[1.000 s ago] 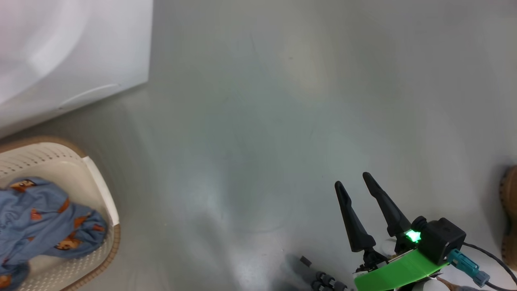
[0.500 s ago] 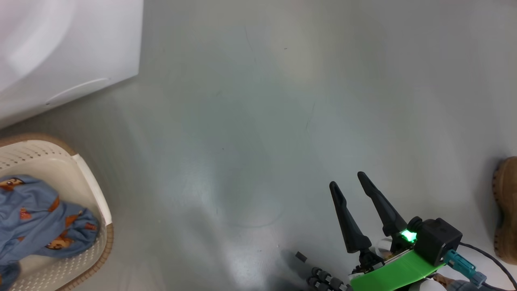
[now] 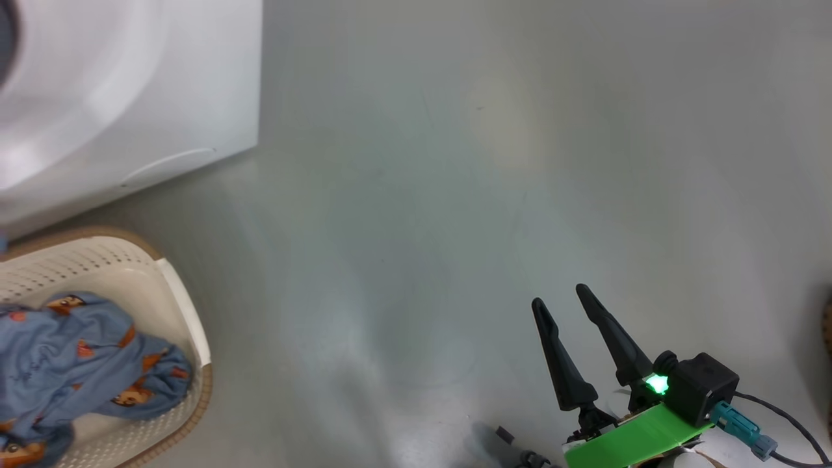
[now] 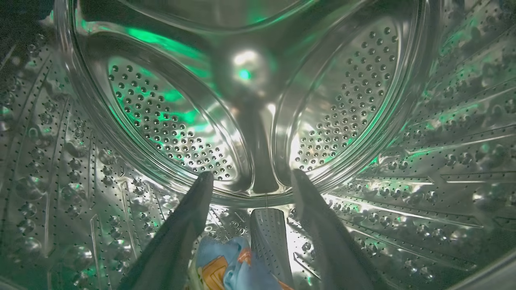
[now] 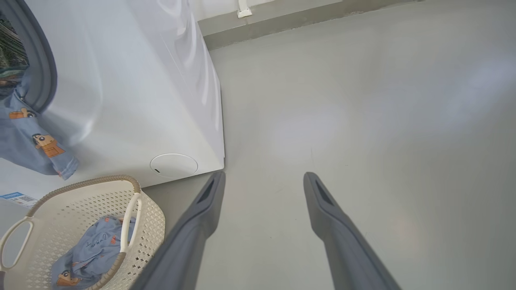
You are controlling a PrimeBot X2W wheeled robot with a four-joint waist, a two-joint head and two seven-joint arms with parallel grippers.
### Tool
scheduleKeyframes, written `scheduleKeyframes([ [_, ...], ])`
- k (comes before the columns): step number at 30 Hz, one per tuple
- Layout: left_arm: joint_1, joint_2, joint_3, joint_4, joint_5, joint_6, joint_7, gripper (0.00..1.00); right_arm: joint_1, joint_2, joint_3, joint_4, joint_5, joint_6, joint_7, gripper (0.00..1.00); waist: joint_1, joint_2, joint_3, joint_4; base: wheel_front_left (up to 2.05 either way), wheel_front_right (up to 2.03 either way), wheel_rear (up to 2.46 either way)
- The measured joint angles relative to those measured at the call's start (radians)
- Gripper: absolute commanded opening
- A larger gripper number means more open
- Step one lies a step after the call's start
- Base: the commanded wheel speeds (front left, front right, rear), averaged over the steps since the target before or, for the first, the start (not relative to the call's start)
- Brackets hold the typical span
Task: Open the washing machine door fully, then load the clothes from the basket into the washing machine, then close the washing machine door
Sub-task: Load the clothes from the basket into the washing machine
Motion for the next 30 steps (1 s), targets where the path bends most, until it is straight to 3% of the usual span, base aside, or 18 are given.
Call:
scheduleKeyframes([
  [11,0.107,-0.099,0.014,0.012,-0.01,0.014,0.0,1.0,-0.008,-0.001,-0.034,0.023,-0.036,0.0,0.0,1.0,0.0,0.0,-0.08,0.065,0.0,0.0,0.0],
  [30,0.545,-0.327,-0.04,-0.288,-0.035,-0.049,0.0,1.0,-0.019,-0.005,-0.157,0.045,-0.141,0.0,0.0,1.0,0.0,0.0,-0.186,0.279,0.0,0.0,0.0],
])
